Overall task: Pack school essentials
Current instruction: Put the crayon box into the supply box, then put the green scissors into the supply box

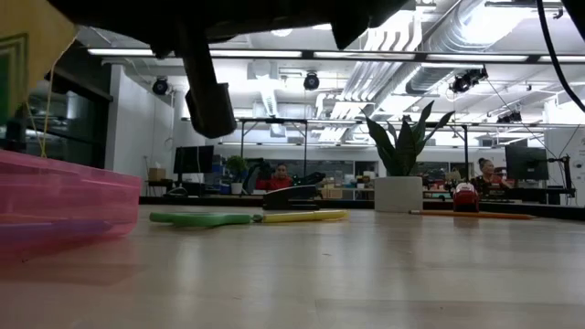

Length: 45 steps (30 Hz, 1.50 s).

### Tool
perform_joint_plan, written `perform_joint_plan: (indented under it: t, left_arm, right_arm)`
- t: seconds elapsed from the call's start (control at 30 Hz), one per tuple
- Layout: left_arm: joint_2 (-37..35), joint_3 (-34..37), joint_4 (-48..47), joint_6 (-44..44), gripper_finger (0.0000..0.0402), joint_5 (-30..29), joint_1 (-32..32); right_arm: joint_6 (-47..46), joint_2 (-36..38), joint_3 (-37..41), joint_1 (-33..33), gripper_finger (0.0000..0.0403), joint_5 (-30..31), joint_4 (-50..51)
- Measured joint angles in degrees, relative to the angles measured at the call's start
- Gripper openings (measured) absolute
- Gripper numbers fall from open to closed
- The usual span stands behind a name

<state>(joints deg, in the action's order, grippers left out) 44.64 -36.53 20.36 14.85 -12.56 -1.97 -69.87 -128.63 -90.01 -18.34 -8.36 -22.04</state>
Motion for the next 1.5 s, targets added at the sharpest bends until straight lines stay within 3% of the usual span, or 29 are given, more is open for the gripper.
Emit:
perform_joint_plan:
  t: [0.17,0.53,0.97,1.07,1.17,1.3,1.4,1.5]
  left_arm:
    - [0.0,0.0,0.0,0.0,0.0172,0.0,0.0]
    - [0.0,0.0,0.0,0.0,0.0172,0.0,0.0]
    - [0.0,0.0,0.0,0.0,0.0172,0.0,0.0]
    - [0.0,0.0,0.0,0.0,0.0172,0.0,0.0]
    - [0.0,0.0,0.0,0.0,0.0172,0.0,0.0]
    - [-0.4,0.0,-0.1,0.0,0.0172,3.0,0.0]
    - [-0.9,0.0,-2.1,0.0,0.0172,5.3,0.0]
    - [-1.2,0.0,-3.6,0.1,0.0172,6.4,0.0]
  right_arm:
    - [2.8,0.0,0.0,1.2,0.0000,-8.9,0.4]
    - [5.6,0.0,0.1,4.0,0.0006,-9.5,8.7]
    - [19.0,1.0,0.1,7.7,0.0177,-7.1,7.9]
    - [25.1,3.6,0.1,8.3,0.0184,-8.6,11.0]
    - [32.6,7.1,0.1,8.3,0.0181,-7.8,20.3]
    - [41.9,12.8,0.9,7.4,0.0171,0.0,36.8]
    - [43.4,18.3,7.0,6.9,0.0161,3.4,41.0]
    - [38.8,26.2,18.1,6.9,0.0150,4.1,38.9]
